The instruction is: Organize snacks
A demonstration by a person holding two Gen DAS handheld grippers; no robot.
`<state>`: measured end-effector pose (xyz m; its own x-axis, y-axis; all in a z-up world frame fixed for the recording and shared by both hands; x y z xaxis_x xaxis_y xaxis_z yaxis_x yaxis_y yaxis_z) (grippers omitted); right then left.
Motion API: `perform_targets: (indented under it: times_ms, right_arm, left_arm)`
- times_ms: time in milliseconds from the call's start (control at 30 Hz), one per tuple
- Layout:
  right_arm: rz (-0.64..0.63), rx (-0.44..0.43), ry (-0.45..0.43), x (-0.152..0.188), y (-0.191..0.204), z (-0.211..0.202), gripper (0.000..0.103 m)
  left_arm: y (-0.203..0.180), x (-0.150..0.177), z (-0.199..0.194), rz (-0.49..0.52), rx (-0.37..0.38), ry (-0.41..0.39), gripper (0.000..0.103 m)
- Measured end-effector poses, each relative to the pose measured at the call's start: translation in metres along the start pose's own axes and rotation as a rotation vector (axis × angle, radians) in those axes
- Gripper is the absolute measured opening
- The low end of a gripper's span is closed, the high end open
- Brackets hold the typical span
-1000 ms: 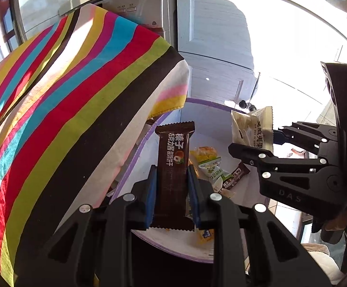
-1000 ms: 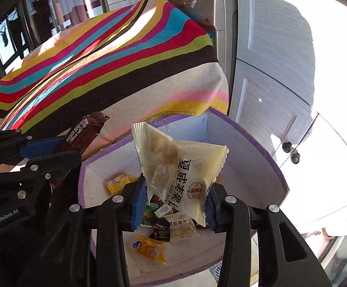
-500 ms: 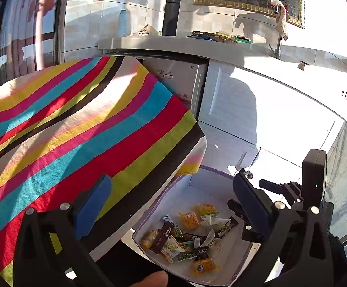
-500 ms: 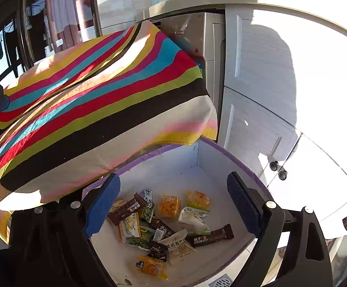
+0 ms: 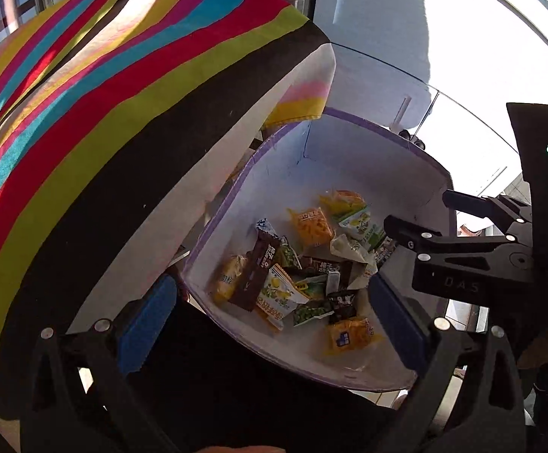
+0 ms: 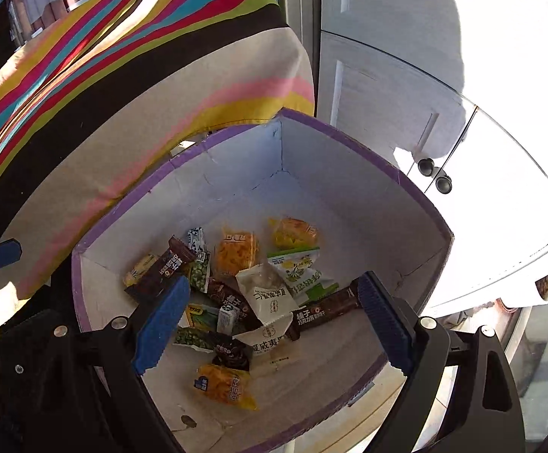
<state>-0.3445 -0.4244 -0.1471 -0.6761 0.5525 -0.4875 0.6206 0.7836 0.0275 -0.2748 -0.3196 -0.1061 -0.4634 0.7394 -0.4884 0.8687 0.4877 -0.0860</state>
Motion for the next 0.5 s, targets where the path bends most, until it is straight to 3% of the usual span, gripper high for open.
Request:
perform_targets:
  times_ms: [67, 500]
  right_arm:
    - [-0.009, 0.01, 0.02, 0.003, 0.003, 0.006, 0.088]
    - [0.05, -0.022, 0.04, 0.004, -0.002, 0.011, 0.088]
  left_arm:
    - [-0.004, 0.005, 0.007, 0.017, 0.0, 0.032, 0.101]
    - [-0.013, 0.007, 0.014, 0.072, -0.034, 0.06, 0.101]
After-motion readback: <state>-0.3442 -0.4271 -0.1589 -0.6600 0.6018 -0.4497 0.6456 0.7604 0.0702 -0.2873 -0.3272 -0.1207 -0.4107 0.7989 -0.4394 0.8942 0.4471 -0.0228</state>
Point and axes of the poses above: each gripper's, at about its wrist camera, not at the fingertips, and z roughly the way its jaws point, y to its left, x to its underside, the point moved 6 cm from there along z, roughly the way its jaws point, and after that the axes turned 3 degrees about x, right-handed, at the moved point
